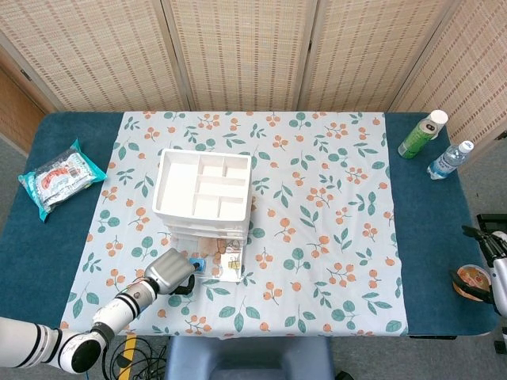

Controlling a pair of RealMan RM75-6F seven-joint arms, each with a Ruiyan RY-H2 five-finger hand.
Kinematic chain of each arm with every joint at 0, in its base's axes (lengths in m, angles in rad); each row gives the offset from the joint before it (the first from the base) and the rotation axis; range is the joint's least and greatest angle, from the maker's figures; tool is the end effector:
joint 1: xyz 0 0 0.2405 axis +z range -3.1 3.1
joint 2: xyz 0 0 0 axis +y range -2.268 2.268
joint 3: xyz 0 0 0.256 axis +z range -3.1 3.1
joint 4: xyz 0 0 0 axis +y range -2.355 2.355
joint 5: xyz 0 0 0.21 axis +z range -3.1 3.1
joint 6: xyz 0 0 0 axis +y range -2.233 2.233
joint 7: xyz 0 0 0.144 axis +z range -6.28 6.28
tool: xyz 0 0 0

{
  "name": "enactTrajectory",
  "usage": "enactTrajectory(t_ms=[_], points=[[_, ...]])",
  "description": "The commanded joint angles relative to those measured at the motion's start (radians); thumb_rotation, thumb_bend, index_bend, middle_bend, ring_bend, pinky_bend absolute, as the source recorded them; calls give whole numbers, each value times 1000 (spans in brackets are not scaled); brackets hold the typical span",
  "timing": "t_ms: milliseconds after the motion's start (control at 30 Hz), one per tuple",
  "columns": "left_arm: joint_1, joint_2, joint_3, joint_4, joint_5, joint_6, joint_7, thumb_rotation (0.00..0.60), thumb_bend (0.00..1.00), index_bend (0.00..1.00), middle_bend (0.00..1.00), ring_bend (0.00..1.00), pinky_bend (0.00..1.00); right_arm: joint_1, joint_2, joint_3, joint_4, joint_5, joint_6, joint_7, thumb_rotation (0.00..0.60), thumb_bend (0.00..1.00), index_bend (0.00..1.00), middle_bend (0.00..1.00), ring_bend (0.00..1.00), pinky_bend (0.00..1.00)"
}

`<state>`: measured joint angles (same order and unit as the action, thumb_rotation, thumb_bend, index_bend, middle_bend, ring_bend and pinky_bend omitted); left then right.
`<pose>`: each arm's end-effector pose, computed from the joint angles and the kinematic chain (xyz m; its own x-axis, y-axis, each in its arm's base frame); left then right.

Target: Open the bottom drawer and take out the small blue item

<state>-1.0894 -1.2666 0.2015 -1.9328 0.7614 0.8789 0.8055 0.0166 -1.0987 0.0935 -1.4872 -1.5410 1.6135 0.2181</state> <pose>-0.1321 0.2804 0.0026 0.8611 0.3443 0.3741 0.5039 -0.6756 -0.5382 -0.3299 -0.1676 0.1987 0.3255 0.1457 0.9342 -0.9439 -0.0084 0.3302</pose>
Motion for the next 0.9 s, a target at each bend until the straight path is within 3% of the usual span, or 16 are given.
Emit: enactTrajectory(t_ms=[33,633,833,900], points=[[-3,-3,4,2,-8,-4,5,19,708,262,980,1000,1000,-2,1,0,-1,-1,3,0,600,214,181,288,311,358],[2,-36,-7,50,-9,-8,-19,21,708,243,979,1000,1000,-8,2,-1,-3,1,9,-2,600,214,181,287,311,358],[9,-13,-3,17,11,7,-21,23,708,245,978,1000,1000,-5,2,1,-3,2,4,-2,600,214,181,287,311,358],[15,-2,-2,4,32,18,-24,62,708,249,977,1000,1000,-4,2,1,-3,2,3,-2,600,214,181,287,311,358]])
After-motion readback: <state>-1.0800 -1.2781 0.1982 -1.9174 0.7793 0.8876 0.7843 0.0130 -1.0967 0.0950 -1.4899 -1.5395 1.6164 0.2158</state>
